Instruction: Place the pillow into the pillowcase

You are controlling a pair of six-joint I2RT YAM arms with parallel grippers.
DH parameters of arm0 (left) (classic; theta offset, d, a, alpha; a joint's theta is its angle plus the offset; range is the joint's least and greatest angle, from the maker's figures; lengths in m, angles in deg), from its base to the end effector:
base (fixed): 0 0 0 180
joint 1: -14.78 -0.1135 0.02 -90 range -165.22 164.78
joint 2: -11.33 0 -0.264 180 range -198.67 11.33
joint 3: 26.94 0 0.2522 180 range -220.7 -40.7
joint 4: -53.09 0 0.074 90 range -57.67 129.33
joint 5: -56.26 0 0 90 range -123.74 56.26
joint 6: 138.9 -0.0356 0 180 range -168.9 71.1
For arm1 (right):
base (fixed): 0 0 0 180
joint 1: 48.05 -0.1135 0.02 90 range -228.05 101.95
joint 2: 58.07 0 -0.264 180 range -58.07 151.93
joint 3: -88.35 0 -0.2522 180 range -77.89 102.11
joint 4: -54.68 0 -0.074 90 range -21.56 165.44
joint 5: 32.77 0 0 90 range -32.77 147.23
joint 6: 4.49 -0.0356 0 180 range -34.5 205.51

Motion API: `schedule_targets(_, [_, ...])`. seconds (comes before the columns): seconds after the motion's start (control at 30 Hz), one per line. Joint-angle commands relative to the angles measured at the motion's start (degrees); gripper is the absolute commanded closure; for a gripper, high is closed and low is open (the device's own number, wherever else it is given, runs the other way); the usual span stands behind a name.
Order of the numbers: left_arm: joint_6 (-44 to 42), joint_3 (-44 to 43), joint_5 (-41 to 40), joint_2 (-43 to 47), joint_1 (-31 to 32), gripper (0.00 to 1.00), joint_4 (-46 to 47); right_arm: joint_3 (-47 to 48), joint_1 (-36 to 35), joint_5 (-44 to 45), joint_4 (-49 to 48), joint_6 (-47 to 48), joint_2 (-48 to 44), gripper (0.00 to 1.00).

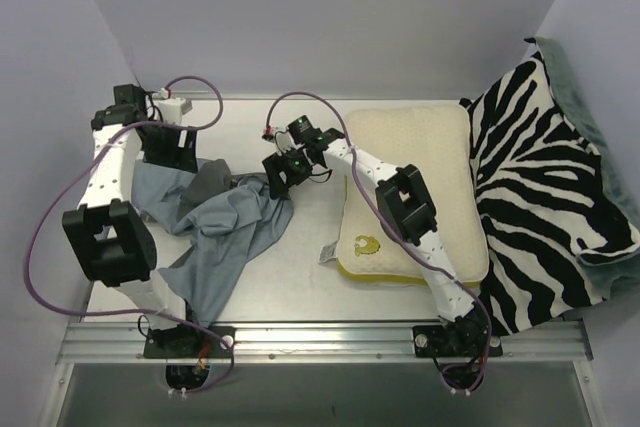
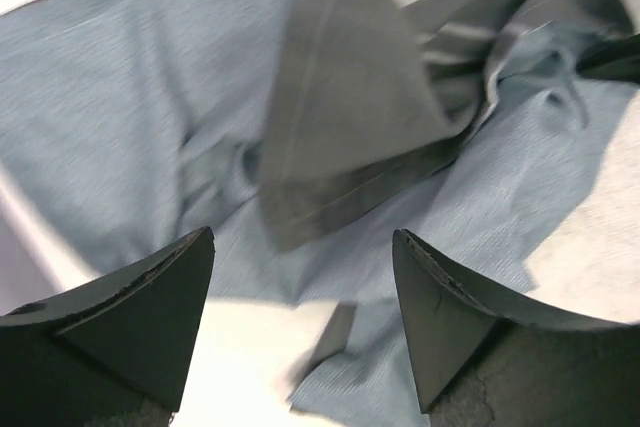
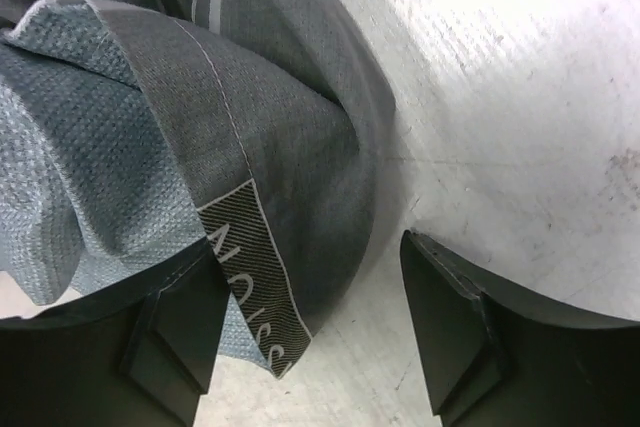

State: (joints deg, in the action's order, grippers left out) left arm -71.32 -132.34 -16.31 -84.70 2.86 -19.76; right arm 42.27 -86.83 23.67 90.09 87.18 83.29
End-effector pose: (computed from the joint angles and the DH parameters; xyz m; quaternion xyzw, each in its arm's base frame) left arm 0.3395 0.0608 0.3205 0.1226 0.9549 -0.0740 0.2602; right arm 0.4182 0.3613 0.1752 -0.4117 0.7835 0.3727 0.2788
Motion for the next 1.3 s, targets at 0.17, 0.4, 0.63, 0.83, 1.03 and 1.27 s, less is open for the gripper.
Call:
schedule_targets(0.17, [4.0, -2.5, 6.2, -15.6, 2.0, 0.24, 5.1, -2.2, -0.2, -0.5, -0.5, -0.2, -3.0, 0.79])
schedule_targets(0.4, [1.8, -3.3, 15.3, -18.5, 1.0, 0.81, 5.1, -4.8, 1.6, 0.2, 1.5, -0.7, -9.2, 1.0])
schedule_targets(0.63, [3.5, -3.7, 19.3, -8.3, -9.2, 1.0, 0.9, -6.7, 5.4, 0.9, 6.6, 1.2, -15.1, 1.0])
schedule_targets(0.83, [-2.5, 0.6, 18.9, -4.6, -7.7, 0.51, 0.5, -7.8, 7.0, -0.3, 9.0, 3.3, -15.6, 1.0])
schedule_targets(1.03, [3.2, -0.8, 18.4, -12.9, 2.7, 0.31, 10.5, -5.9, 6.8, 1.0, 10.6, 4.0, -12.9, 1.0])
schedule_targets(1.27, [9.6, -12.5, 20.3, -26.7, 8.2, 0.3, 15.5, -7.0, 6.7, 2.1, 10.7, 2.9, -13.4, 1.0])
